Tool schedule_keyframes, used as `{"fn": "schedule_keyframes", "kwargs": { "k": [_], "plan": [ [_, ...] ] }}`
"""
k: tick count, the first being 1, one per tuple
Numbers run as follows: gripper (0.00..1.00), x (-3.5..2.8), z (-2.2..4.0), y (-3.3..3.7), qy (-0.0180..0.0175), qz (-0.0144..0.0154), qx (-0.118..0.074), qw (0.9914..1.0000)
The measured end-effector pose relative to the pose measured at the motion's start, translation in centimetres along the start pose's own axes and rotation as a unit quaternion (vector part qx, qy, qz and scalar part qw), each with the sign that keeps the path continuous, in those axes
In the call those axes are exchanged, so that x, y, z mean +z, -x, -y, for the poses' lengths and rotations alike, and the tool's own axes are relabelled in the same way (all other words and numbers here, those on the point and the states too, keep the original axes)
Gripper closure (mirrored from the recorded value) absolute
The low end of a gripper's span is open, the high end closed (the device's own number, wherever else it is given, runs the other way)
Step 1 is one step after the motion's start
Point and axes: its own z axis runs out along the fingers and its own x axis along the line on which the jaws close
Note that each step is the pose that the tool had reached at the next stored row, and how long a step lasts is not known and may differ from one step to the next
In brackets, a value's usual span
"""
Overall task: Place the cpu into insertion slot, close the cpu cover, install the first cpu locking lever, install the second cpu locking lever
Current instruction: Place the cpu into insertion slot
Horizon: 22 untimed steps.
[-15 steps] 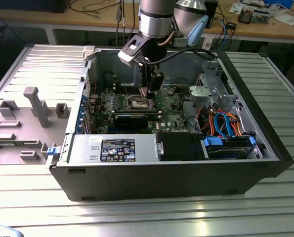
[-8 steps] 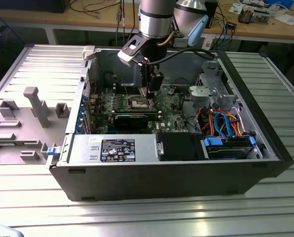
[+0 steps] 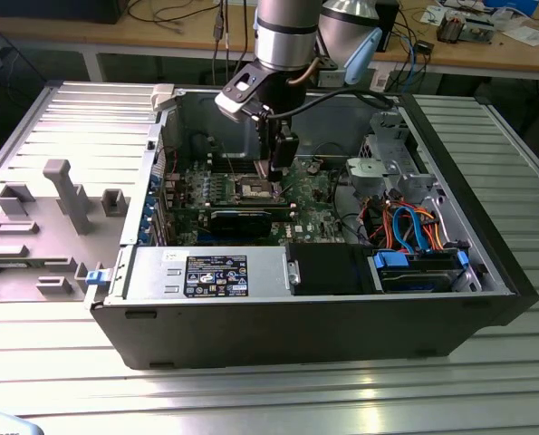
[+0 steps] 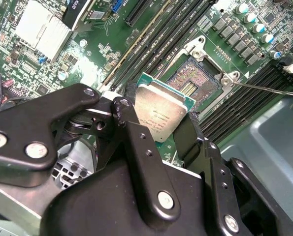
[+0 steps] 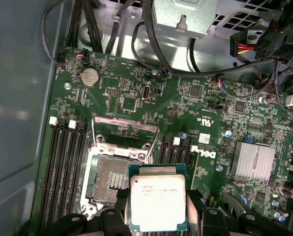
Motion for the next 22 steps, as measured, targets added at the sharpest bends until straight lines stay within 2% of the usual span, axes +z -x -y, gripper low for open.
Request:
{"fn": "schedule_keyframes", "kwargs": {
  "k": [22],
  "plan": [
    [0.45,0.13,0.0,-0.01,-0.0026,0.0007,0.027,0.99964]
  ]
}}
